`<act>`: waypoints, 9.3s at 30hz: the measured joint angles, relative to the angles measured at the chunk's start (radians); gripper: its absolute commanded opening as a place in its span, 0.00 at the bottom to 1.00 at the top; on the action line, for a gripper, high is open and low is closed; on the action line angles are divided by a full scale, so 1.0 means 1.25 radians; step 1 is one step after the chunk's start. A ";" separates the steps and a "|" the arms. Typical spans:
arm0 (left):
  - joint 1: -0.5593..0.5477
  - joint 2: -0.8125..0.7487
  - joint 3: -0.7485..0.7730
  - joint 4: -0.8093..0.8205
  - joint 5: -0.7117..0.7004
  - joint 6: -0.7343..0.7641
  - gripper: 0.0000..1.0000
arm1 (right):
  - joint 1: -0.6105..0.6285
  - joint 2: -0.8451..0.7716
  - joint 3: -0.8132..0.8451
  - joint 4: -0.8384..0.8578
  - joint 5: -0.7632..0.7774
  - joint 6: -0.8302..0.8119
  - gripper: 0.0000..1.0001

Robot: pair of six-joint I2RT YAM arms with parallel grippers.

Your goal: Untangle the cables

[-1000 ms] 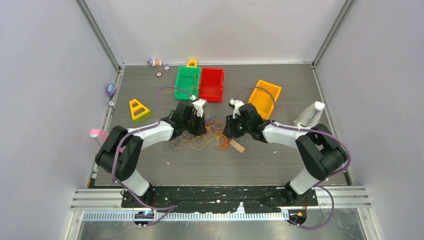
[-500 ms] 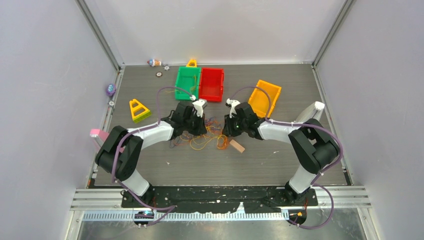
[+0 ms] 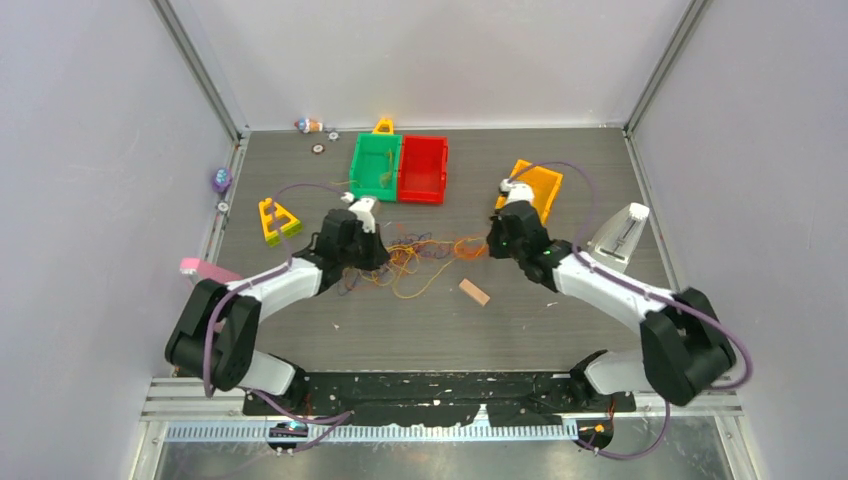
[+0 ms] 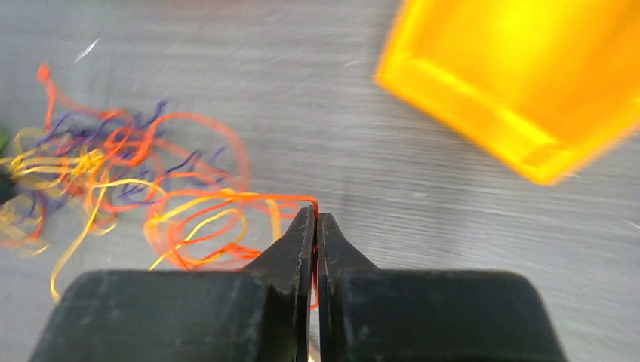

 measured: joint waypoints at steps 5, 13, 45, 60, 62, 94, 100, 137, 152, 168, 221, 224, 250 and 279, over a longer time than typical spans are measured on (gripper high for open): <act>0.074 -0.088 -0.094 0.056 -0.042 -0.052 0.00 | -0.088 -0.173 -0.026 -0.102 0.146 0.051 0.05; 0.100 -0.198 -0.160 0.063 -0.212 -0.108 0.00 | -0.186 -0.381 -0.036 -0.259 0.302 0.102 0.05; -0.200 0.067 0.175 0.043 0.196 0.209 0.68 | -0.193 -0.320 0.124 -0.312 -0.184 0.075 0.05; -0.169 0.123 0.159 -0.021 0.226 0.192 0.00 | -0.193 -0.320 0.167 -0.362 -0.089 0.076 0.05; -0.096 0.091 0.100 0.041 0.233 0.131 0.00 | -0.193 -0.323 0.174 -0.386 -0.021 0.081 0.05; 0.177 -0.144 -0.111 -0.015 -0.351 -0.238 0.00 | -0.266 -0.457 0.331 -0.543 0.574 0.099 0.05; 0.177 -0.157 -0.117 -0.024 -0.385 -0.258 0.00 | -0.266 -0.464 0.324 -0.515 0.490 0.069 0.05; 0.177 -0.161 -0.134 0.127 -0.090 -0.152 0.00 | -0.101 0.182 0.145 -0.280 -0.089 0.091 0.95; 0.177 -0.156 -0.134 0.128 -0.084 -0.152 0.00 | -0.016 0.356 0.302 -0.323 0.063 0.072 0.29; 0.177 -0.226 -0.167 0.090 -0.276 -0.191 0.00 | -0.223 0.072 0.121 -0.376 0.141 0.090 0.05; 0.177 -0.193 -0.179 0.179 -0.069 -0.163 0.00 | -0.383 0.405 0.576 -0.375 -0.081 0.063 0.06; 0.177 -0.192 -0.179 0.179 -0.069 -0.161 0.00 | -0.383 0.399 0.577 -0.370 -0.135 0.053 0.06; 0.177 -0.190 -0.179 0.179 -0.066 -0.149 0.00 | -0.435 0.302 0.631 -0.486 -0.204 -0.066 0.05; 0.176 -0.190 -0.179 0.179 -0.063 -0.149 0.00 | -0.203 0.556 0.885 -0.667 0.294 -0.215 0.06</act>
